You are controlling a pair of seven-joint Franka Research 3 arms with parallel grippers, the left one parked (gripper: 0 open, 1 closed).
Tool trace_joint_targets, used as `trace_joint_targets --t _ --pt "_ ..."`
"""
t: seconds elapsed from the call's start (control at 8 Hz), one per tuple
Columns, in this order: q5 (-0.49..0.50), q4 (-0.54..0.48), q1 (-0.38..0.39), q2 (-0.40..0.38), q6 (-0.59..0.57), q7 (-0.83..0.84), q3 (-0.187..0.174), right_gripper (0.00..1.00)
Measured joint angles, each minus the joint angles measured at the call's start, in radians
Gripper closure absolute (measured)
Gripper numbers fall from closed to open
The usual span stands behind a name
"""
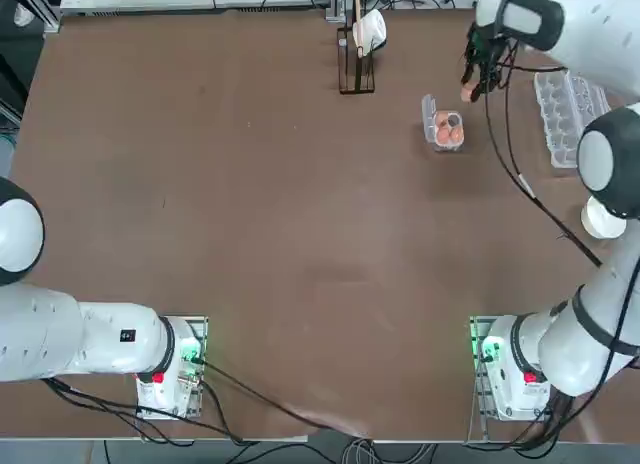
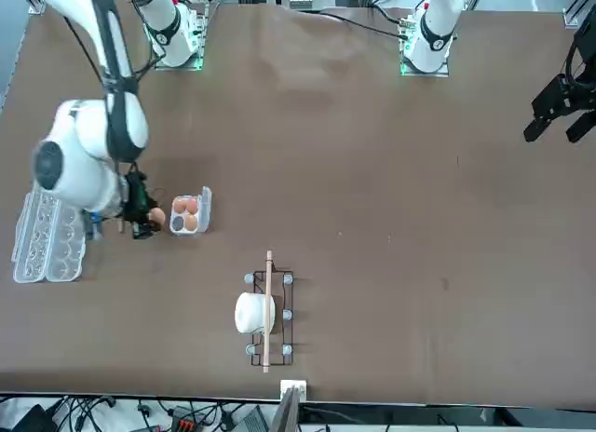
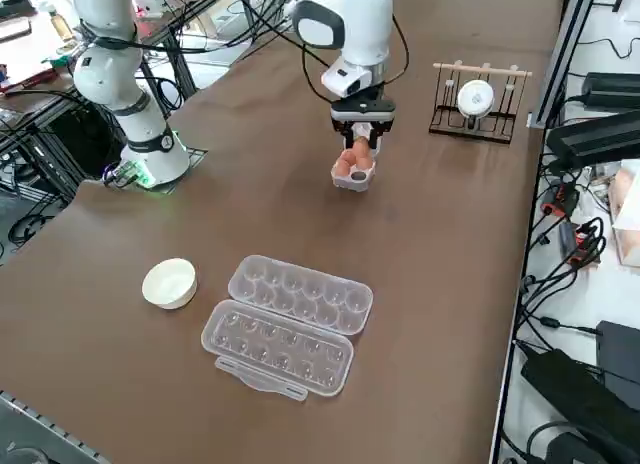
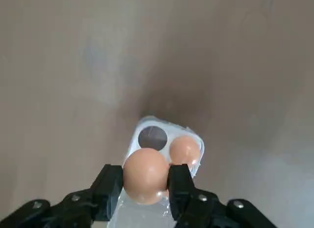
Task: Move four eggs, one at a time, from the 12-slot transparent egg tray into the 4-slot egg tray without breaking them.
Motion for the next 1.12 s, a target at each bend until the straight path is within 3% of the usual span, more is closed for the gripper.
trace_joint_targets --t 1.12 --pt "0.000 0.014 0.025 0.096 0.038 0.006 -0.006 0.45"
